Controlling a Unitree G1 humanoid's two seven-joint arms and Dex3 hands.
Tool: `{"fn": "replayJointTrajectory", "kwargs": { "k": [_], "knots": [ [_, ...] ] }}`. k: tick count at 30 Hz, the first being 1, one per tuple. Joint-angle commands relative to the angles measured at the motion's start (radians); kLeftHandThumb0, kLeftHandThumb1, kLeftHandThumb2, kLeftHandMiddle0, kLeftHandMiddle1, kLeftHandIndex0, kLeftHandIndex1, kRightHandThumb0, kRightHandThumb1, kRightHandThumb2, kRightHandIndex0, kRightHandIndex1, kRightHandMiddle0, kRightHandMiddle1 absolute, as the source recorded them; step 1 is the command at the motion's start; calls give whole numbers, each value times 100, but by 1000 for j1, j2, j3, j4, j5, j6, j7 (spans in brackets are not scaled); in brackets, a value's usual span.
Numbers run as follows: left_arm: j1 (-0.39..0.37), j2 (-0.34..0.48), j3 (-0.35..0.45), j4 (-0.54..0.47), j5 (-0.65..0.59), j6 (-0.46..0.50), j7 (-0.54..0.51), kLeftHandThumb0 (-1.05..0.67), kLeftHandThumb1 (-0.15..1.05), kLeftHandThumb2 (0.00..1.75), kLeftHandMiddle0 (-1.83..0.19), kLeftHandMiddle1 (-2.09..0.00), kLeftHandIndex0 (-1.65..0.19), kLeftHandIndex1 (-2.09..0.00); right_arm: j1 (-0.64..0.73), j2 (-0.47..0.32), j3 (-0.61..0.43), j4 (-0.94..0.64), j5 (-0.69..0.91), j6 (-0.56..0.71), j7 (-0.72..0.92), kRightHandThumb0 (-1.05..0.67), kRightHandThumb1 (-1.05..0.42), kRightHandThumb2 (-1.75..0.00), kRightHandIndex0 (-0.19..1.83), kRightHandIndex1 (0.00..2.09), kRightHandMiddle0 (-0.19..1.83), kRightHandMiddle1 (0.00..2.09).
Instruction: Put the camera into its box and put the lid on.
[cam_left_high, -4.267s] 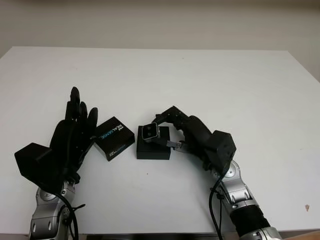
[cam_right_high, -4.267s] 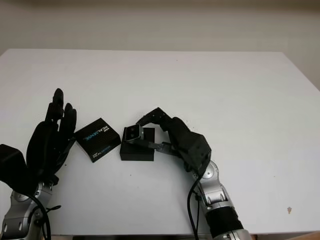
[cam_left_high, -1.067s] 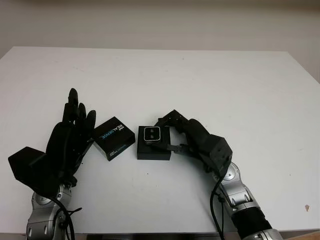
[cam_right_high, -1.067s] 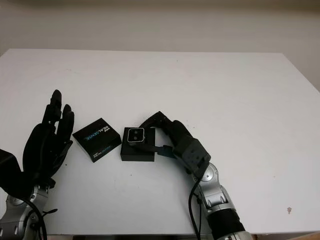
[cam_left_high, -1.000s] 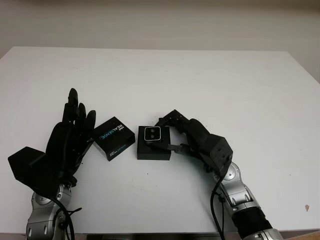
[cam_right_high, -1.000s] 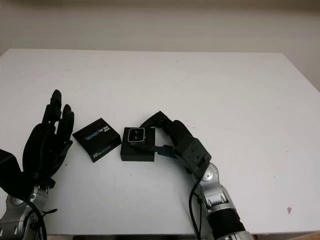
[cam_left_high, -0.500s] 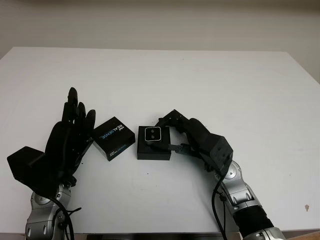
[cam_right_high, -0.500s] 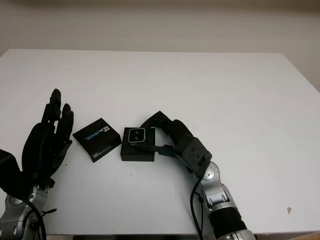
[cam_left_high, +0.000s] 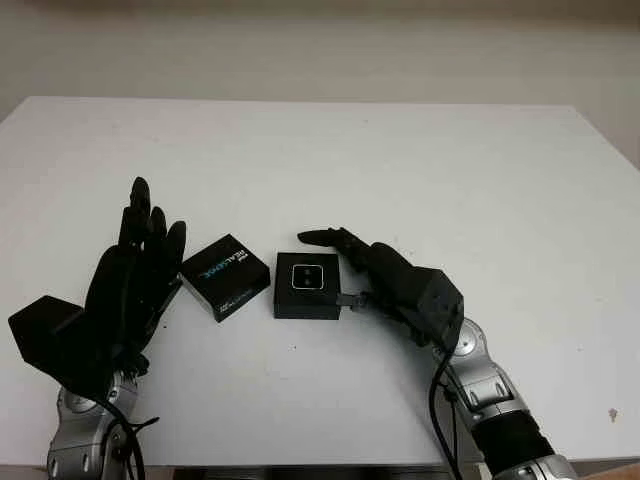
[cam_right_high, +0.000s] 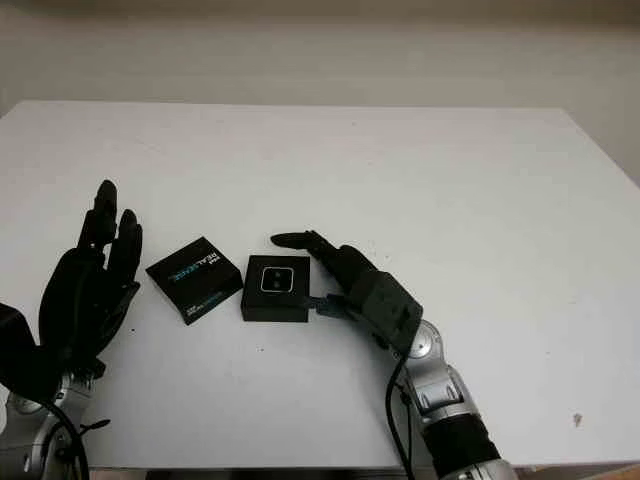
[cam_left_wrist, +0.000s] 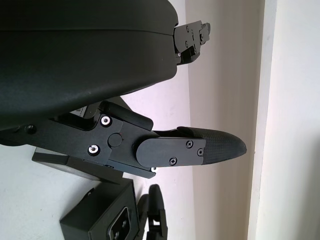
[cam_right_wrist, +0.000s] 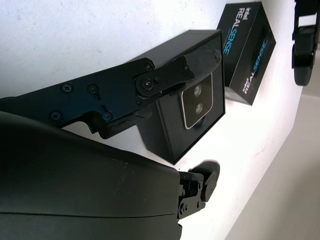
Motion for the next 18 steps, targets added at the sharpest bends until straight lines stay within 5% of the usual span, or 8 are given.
{"fn": "replayJointTrajectory", "kwargs": {
  "k": [1, 10, 18],
  "knots": [
    [6, 6, 0, -20, -1, 0, -2, -72, 105, 39, 19, 0, 19, 0, 14, 2, -10, -11, 9, -15, -10, -61, -90, -4, -19, 4, 1, 19],
    [3, 6, -2, -18, 6, -3, 3, -72, 105, 39, 19, 0, 19, 0, 22, 10, -16, -26, 18, -10, -35, -65, -90, -6, -19, 5, 0, 15],
    [-11, 51, 7, -12, 44, -17, -2, -71, 105, 37, 19, 0, 19, 0, 18, 83, -121, -185, 205, 81, -64, -73, -104, -15, -17, 3, -6, 8]
  ]
}}
